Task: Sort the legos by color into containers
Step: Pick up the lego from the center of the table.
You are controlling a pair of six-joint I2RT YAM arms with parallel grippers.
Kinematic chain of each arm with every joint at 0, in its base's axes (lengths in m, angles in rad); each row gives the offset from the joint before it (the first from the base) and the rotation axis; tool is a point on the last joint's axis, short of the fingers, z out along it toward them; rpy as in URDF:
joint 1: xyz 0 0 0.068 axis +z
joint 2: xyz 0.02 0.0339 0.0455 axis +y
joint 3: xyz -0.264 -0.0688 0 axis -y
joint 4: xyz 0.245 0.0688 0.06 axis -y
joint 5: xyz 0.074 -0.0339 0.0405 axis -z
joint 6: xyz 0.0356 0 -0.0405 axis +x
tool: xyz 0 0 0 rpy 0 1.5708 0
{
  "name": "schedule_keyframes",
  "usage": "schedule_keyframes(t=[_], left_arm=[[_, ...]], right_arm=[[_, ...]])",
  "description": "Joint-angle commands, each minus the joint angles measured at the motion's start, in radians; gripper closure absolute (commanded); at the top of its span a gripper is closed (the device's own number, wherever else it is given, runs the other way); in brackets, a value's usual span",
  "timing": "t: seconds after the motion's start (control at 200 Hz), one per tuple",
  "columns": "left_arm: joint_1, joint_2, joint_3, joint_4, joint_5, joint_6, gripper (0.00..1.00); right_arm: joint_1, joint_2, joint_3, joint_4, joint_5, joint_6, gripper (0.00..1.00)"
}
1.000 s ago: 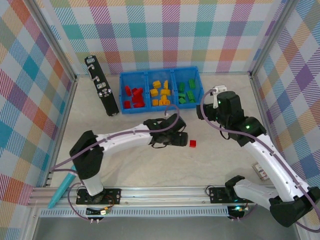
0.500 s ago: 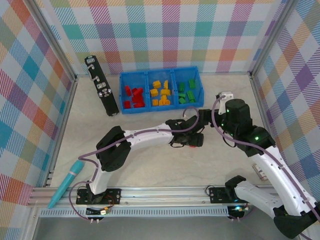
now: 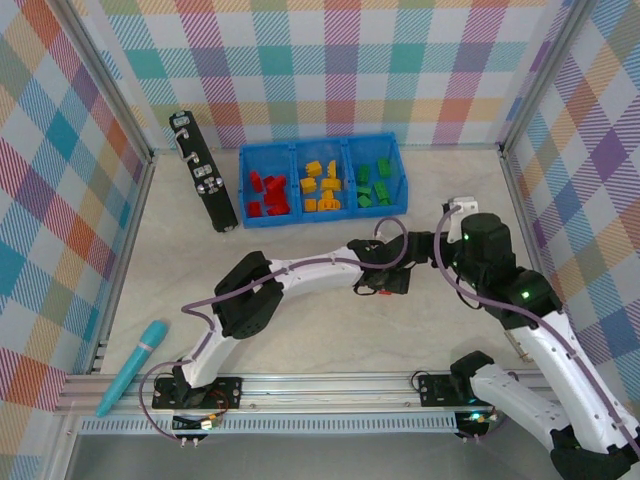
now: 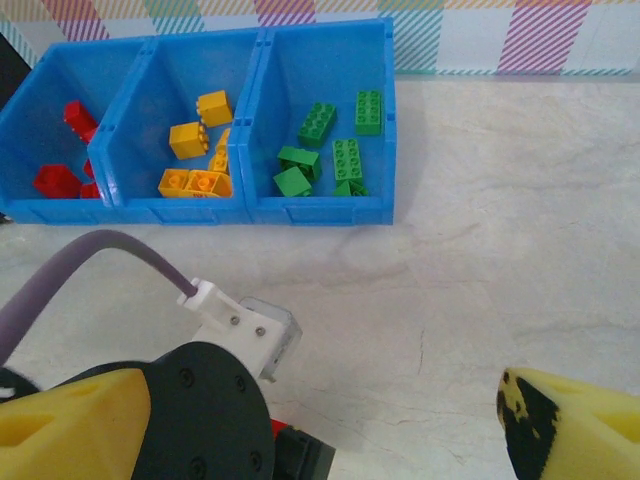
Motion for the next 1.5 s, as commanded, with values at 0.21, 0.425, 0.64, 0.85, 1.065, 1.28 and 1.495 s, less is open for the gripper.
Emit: schedule_keyframes(t=[0.21,0.425,0.64,0.85,1.065,1.28,1.495], left_arm=[[-0.009,0.096,0.079,-0.071,-0.031,0.006,0.27],[-0.017,0.131,0.110,-0.094,-0.032,-0.009,0.37],[-0.017,0.157,0.141,-0.125,-0.020,-0.011,0.58],[-0.017,0.165,0.138,-0.156,-0.008,-0.014,0.66],[-0.015,0.109,0.080,-0.184,-0.046,-0.006,0.72],[0.001,0.041,0.018,-0.178,-0.097,0.004,0.74],[0.043,-0.028,0.003,-0.181,-0.156,0.052,0.76]], right_arm=[[0.010,-0.113,-0.051,-0.007,-0.017,-0.008,0.09],[0.011,-0.156,-0.065,-0.008,0.024,-0.021,0.08],[0.010,-0.199,-0.084,-0.005,0.056,-0.028,0.07],[0.010,-0.220,-0.095,0.003,0.081,-0.031,0.06],[0.011,-0.242,-0.102,0.016,0.070,-0.042,0.04],[0.011,-0.291,-0.112,0.043,0.037,-0.067,0.01],[0.011,-0.274,-0.092,0.024,-0.033,-0.092,0.01]])
